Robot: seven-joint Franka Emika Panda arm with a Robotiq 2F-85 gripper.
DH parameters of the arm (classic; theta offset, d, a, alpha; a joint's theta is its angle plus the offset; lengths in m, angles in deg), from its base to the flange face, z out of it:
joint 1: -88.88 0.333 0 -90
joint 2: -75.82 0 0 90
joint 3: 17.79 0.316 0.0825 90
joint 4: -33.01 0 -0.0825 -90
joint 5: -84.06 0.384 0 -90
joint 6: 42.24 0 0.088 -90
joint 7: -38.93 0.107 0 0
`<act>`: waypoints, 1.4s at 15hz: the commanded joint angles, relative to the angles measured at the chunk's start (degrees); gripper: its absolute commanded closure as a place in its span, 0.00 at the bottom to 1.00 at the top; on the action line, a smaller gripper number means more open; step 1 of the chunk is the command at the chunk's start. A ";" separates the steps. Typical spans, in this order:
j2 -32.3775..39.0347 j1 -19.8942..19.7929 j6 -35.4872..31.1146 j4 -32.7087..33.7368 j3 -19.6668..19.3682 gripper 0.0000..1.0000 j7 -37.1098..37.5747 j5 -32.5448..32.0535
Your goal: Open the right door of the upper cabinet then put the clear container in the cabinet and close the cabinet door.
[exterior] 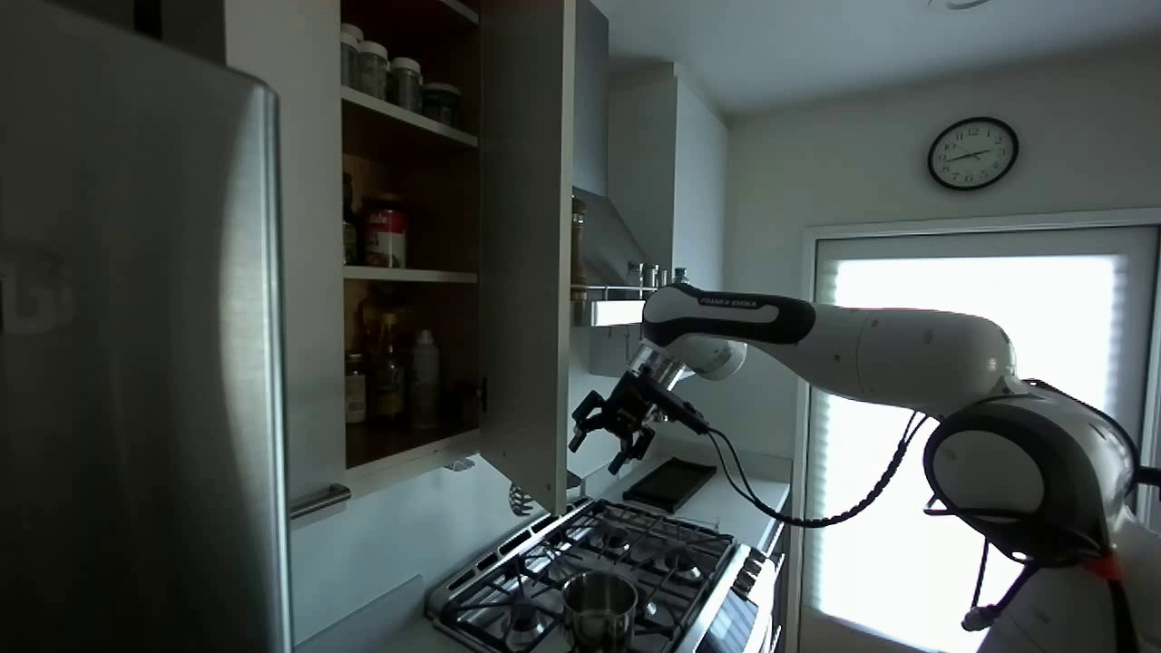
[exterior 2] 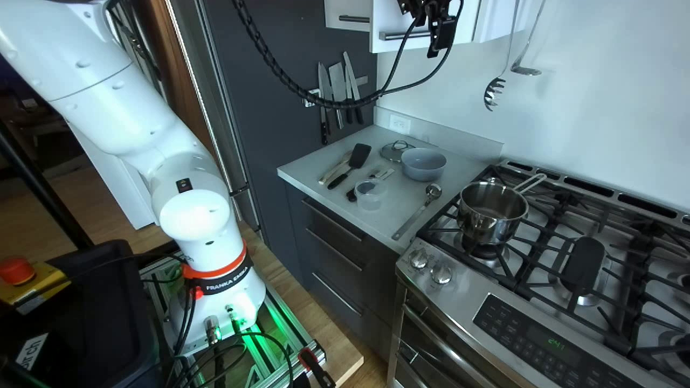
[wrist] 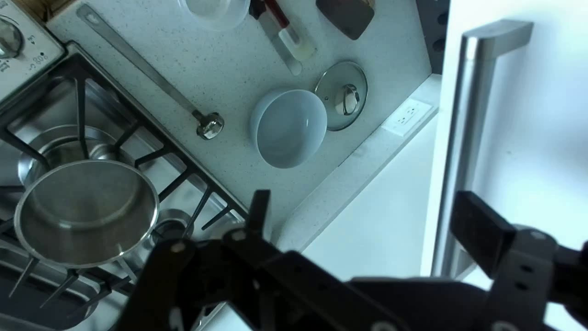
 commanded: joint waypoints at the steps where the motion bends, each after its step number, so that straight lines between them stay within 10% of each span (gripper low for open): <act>1: -3.97 0.15 -2.89 -8.07 -0.27 0.00 -3.36 2.15; 21: -0.73 0.84 -4.76 -16.07 -1.04 0.00 -9.44 5.89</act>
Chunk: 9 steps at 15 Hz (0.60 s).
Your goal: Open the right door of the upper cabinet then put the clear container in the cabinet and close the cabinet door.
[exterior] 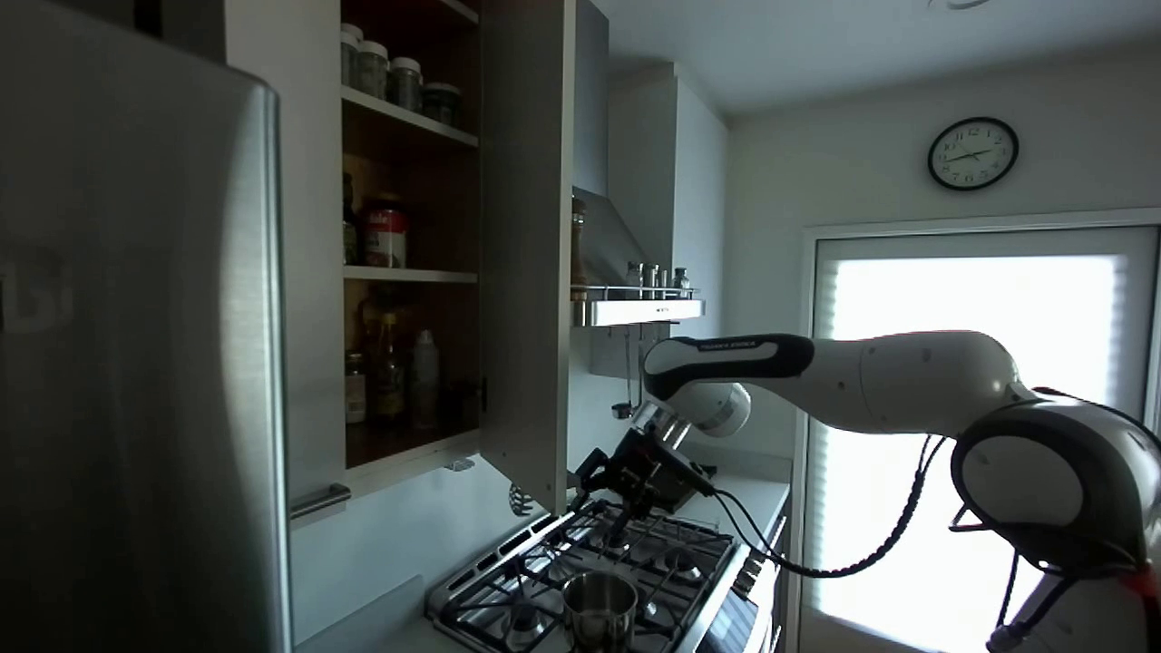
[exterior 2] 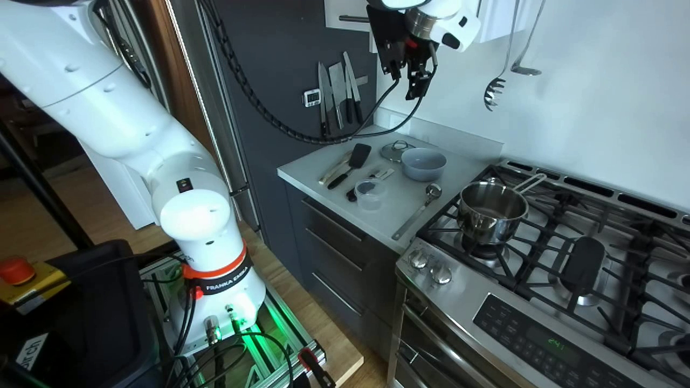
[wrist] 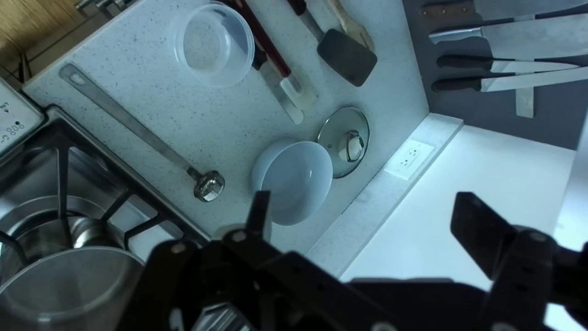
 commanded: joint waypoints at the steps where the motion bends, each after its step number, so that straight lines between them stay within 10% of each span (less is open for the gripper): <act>1: 2.79 0.40 0.74 -1.82 -1.06 0.00 -4.37 0.92; 9: 3.54 0.42 -4.57 -11.39 -2.61 0.00 -28.42 0.03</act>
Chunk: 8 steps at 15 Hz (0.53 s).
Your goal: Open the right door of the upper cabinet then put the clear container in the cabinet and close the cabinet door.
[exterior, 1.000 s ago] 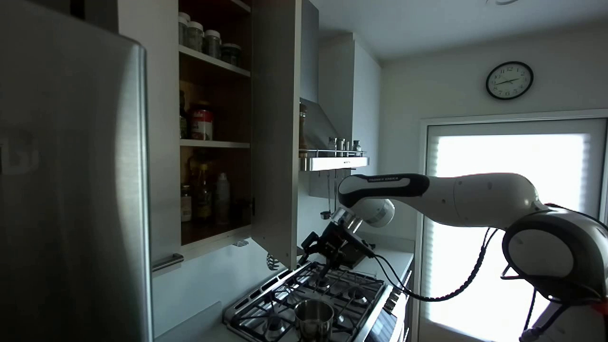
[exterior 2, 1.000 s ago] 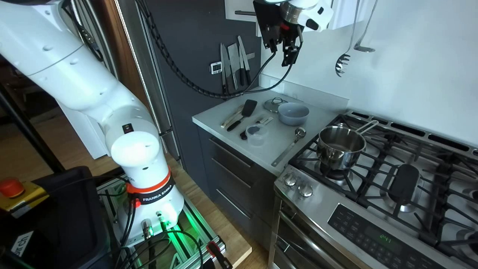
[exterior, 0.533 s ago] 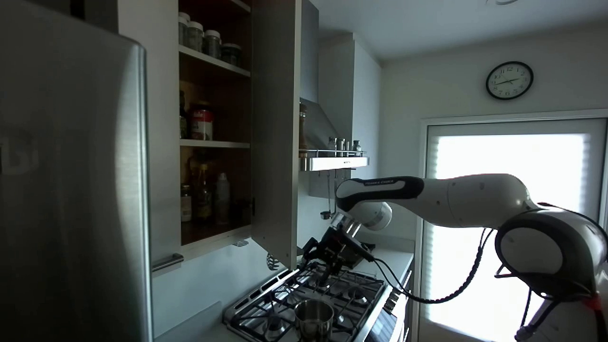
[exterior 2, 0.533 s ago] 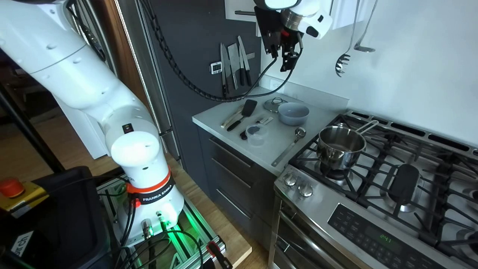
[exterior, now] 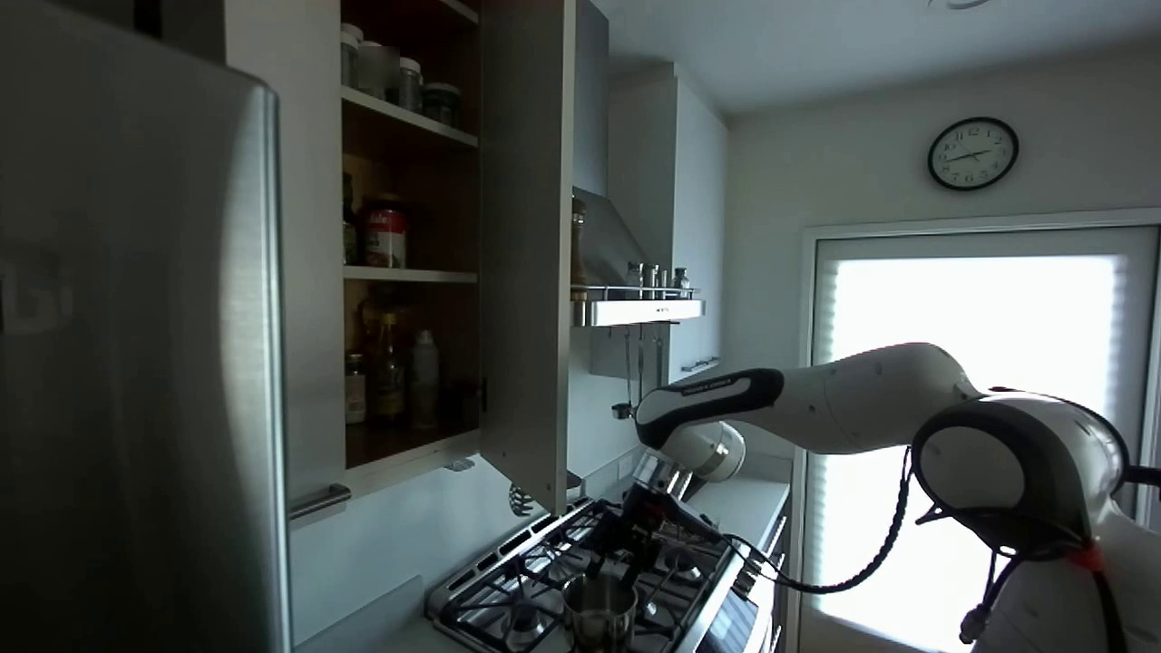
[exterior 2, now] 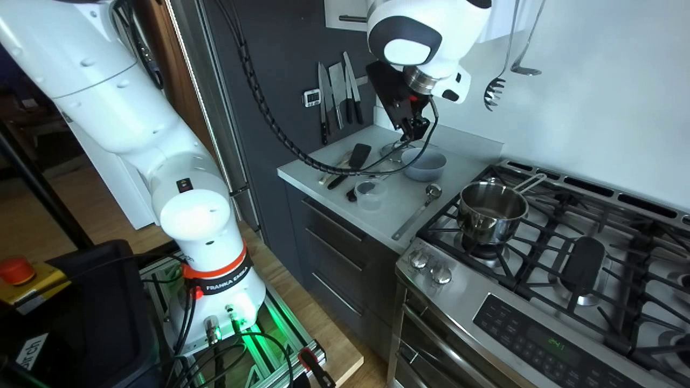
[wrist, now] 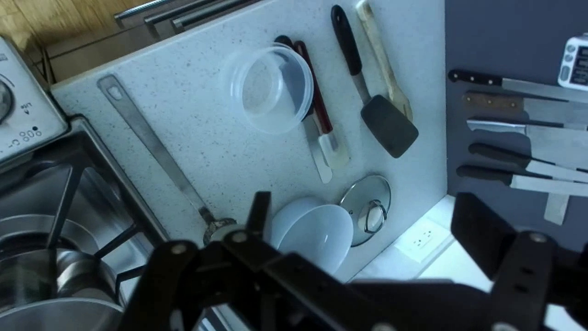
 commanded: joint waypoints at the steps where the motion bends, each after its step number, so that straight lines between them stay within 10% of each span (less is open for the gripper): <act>1: -0.92 0.71 -3.92 -5.31 -1.00 0.00 -11.02 0.59; 8: 0.25 1.29 -3.54 -6.93 -0.34 0.00 -15.23 0.92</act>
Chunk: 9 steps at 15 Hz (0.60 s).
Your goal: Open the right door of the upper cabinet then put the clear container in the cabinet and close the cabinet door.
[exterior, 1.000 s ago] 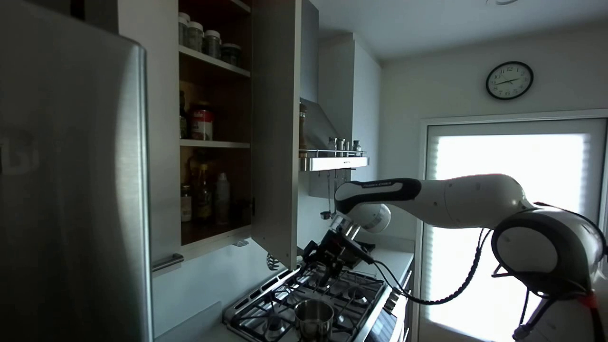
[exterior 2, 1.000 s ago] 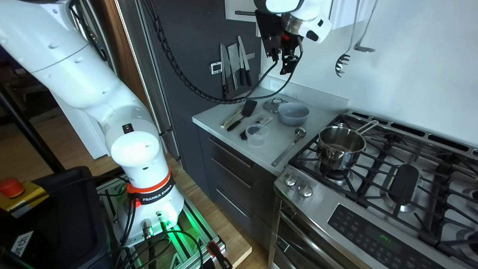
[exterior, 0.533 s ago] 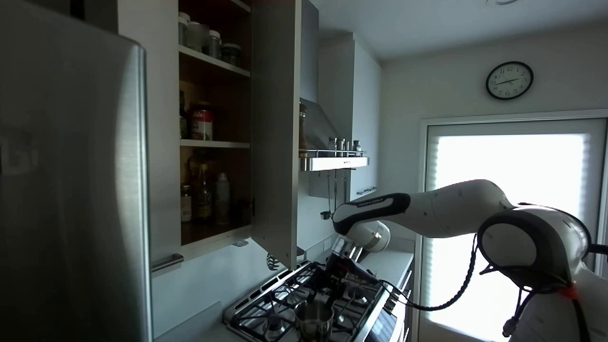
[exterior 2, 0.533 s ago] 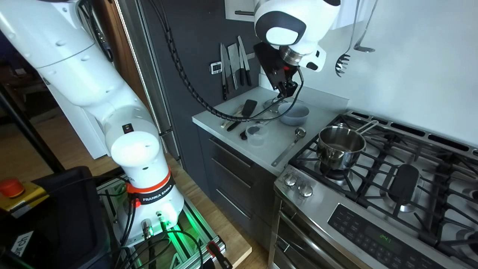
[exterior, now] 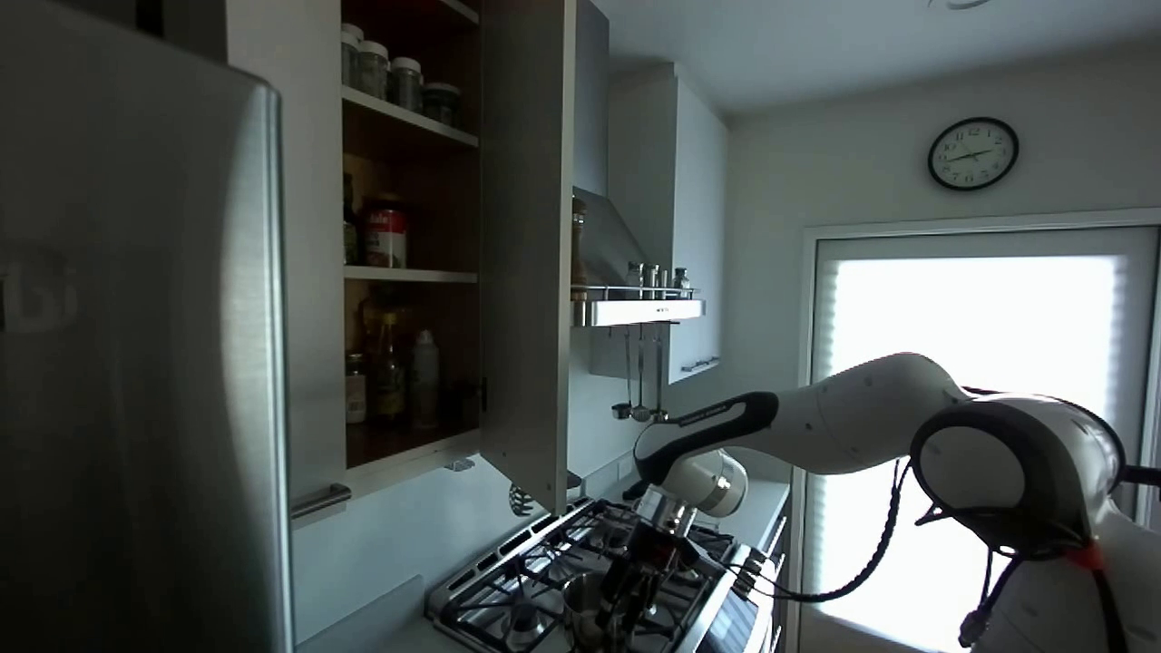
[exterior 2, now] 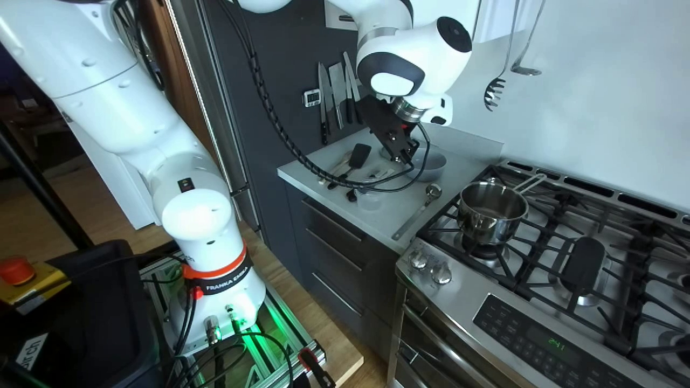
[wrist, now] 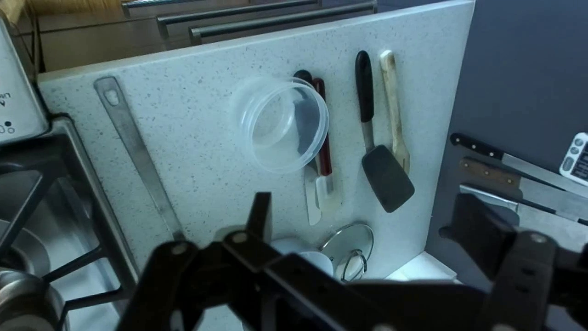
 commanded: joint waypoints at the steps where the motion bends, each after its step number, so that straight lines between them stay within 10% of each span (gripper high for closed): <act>1: 0.03 0.08 0.11 0.07 -0.01 0.00 -0.05 -0.04; 9: 0.18 2.45 -2.91 -3.31 2.85 0.00 -6.05 -1.30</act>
